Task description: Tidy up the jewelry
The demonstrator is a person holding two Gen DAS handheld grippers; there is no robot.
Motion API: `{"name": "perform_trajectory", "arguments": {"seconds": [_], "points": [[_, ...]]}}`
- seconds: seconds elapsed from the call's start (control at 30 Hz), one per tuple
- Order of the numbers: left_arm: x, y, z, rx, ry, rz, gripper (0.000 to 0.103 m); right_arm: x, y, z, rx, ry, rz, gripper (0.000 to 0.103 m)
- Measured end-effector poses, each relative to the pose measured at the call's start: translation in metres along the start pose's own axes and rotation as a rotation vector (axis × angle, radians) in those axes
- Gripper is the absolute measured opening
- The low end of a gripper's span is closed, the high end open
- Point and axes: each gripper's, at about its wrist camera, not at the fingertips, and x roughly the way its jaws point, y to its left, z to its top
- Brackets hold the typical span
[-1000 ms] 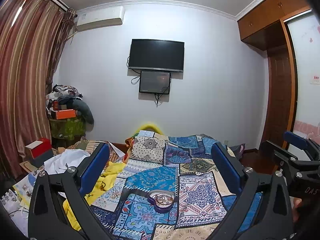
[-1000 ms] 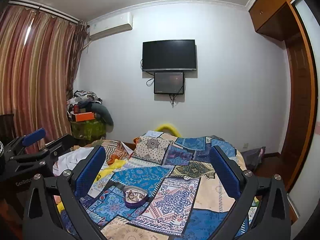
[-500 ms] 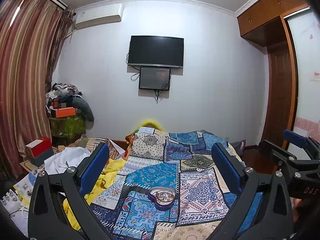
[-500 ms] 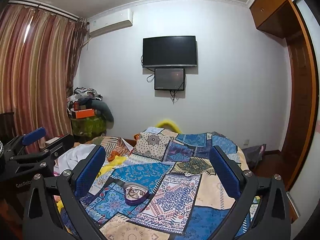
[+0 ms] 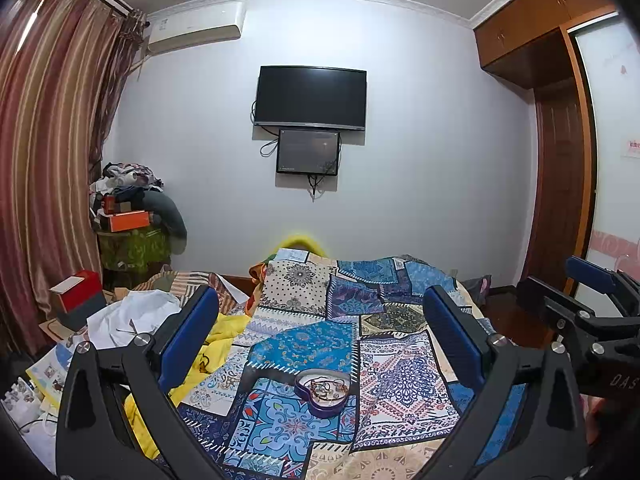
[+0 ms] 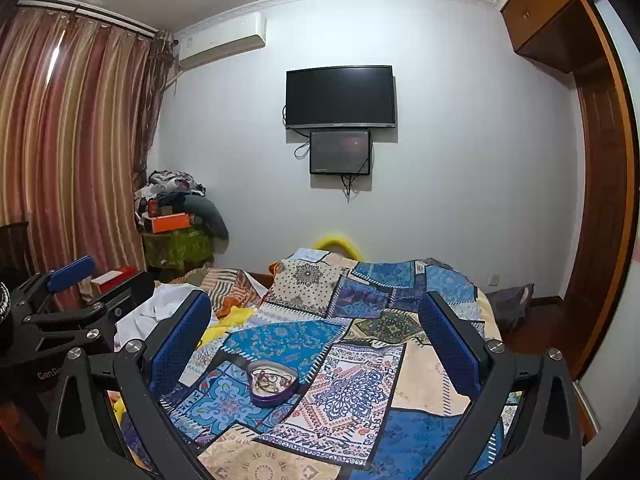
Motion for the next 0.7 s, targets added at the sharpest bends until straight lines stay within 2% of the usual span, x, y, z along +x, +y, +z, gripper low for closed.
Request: {"name": "perform_trajectory", "arguments": {"seconds": [0.7], "points": [[0.0018,0.0,0.0011,0.003,0.017,-0.049,0.102,-0.0009,-0.0032,0.0002,0.004,0.003,-0.002,0.103]]}}
